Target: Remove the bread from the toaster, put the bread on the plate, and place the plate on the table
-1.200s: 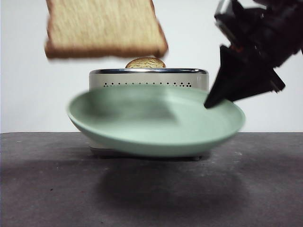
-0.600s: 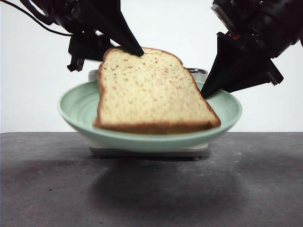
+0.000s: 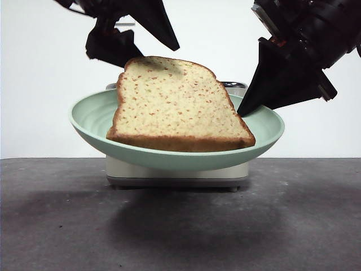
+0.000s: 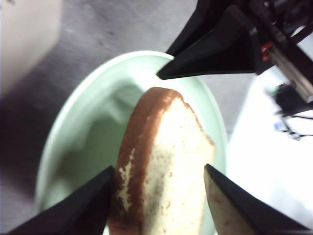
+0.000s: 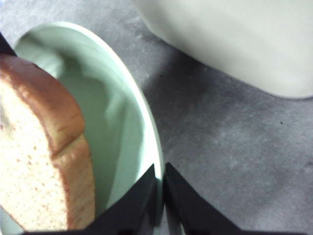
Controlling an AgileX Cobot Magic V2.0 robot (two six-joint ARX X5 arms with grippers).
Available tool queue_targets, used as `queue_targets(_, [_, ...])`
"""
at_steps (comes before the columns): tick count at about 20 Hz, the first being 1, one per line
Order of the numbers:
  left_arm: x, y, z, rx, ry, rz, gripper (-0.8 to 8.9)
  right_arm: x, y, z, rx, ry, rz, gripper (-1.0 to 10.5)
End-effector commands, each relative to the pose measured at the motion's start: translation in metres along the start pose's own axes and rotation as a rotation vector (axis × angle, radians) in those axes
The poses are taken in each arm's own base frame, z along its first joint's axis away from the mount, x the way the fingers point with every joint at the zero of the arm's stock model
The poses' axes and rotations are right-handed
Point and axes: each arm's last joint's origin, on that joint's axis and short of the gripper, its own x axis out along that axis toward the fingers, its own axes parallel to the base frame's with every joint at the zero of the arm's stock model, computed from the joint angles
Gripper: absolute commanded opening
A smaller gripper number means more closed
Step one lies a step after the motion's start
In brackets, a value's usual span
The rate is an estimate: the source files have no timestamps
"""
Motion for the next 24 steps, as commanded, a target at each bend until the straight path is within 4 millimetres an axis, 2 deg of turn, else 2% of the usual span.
queue_targets(1, [-0.001, -0.009, 0.012, 0.084, -0.010, 0.069, 3.03, 0.001, 0.002, 0.004, 0.005, -0.011, 0.013, 0.0])
queue_targets(5, [-0.017, -0.017, 0.025, 0.121, -0.034, 0.147, 3.03, 0.001, 0.002, 0.004, 0.005, -0.012, 0.006, 0.0])
queue_targets(9, [-0.041, -0.029, 0.036, 0.136, -0.057, 0.168, 3.02, 0.009, -0.003, 0.003, 0.018, 0.011, 0.001, 0.0])
queue_targets(17, [-0.099, -0.061, 0.049, 0.171, -0.125, 0.193, 2.99, 0.059, -0.032, -0.003, 0.089, 0.085, -0.014, 0.0])
queue_targets(20, [-0.108, -0.066, 0.048, 0.170, -0.124, 0.207, 2.99, 0.076, -0.043, -0.008, 0.111, 0.113, -0.037, 0.0])
queue_targets(24, [-0.109, -0.066, 0.046, 0.158, -0.098, 0.218, 2.99, 0.088, -0.052, -0.016, 0.134, 0.156, -0.081, 0.0])
